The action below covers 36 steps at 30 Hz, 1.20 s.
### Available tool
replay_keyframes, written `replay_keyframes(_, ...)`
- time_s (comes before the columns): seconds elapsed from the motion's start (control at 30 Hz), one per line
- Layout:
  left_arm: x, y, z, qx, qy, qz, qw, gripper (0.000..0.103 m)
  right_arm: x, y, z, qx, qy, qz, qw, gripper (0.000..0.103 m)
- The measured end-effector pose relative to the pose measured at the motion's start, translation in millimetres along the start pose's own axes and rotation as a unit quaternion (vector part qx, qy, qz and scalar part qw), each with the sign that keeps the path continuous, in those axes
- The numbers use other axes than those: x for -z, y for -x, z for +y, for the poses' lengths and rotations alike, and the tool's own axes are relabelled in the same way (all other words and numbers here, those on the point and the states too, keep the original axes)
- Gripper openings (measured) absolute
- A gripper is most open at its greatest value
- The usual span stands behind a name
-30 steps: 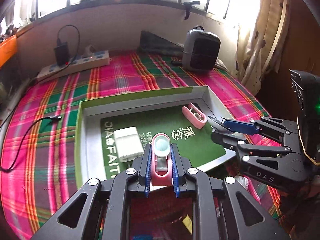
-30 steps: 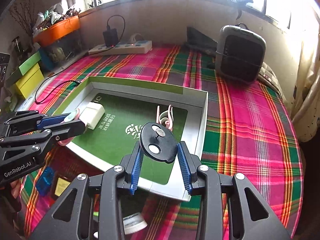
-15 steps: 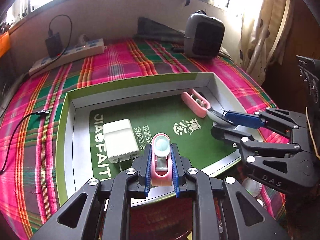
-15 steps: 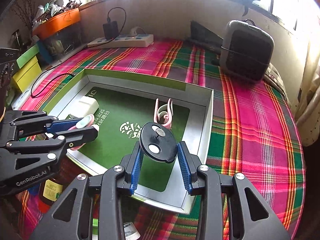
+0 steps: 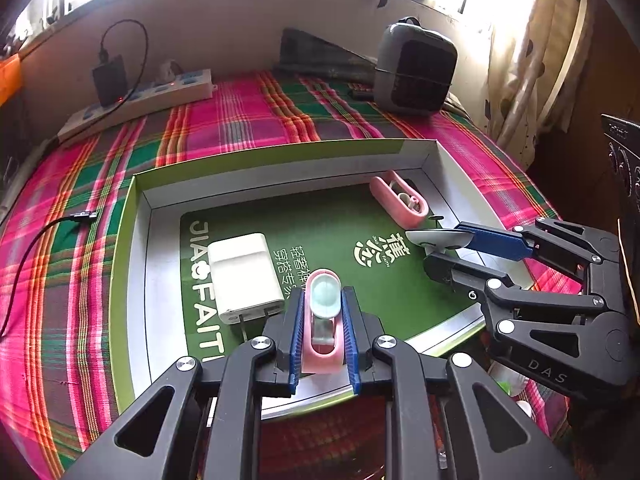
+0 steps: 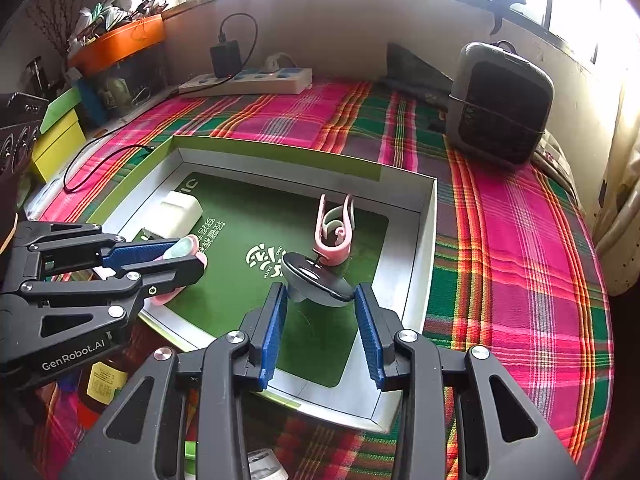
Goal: Organize rigid objects
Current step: 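Carry both held items with both tools over the green box tray, then lower both items into the tray and open both grippers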
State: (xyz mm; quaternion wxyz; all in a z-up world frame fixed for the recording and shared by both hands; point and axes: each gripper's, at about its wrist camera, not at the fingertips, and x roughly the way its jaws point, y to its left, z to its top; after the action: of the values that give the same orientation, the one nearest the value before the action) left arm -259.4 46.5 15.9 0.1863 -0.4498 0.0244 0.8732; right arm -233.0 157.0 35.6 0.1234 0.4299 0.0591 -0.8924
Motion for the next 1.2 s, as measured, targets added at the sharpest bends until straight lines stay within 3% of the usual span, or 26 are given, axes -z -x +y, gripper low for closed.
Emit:
replay_keyframes(0.23, 0.5, -0.1, 1.5, -0.003, 0.001, 0.0, 1.0, 0.022, -0.8, 1.1, -0.2, -0.005, -0.007, -0.003, 1.0, 0.039)
replay_keyframes(0.5, 1.4, 1.8, 1.7, -0.014, -0.002, -0.002, 0.9999, 0.033, -0.8, 3.4, -1.4, -0.008, -0.013, -0.011, 1.0, 0.053)
replay_keyframes(0.63, 2.3, 5.3, 0.9, -0.009, -0.004, -0.004, 0.9999, 0.039, 0.6, 5.3, -1.8, -0.008, -0.018, -0.014, 1.0, 0.053)
replay_keyframes(1.0, 7.5, 19.3, -2.8, -0.006, -0.006, -0.014, 0.9999, 0.04, 4.1, 21.5, -0.9, -0.004, -0.027, -0.03, 0.999, 0.053)
replay_keyframes(1.2, 12.2, 33.9, -3.0, -0.004, 0.0, -0.026, 0.9996, 0.045, 6.1, 35.2, -0.3, -0.004, -0.034, -0.044, 0.998, 0.053)
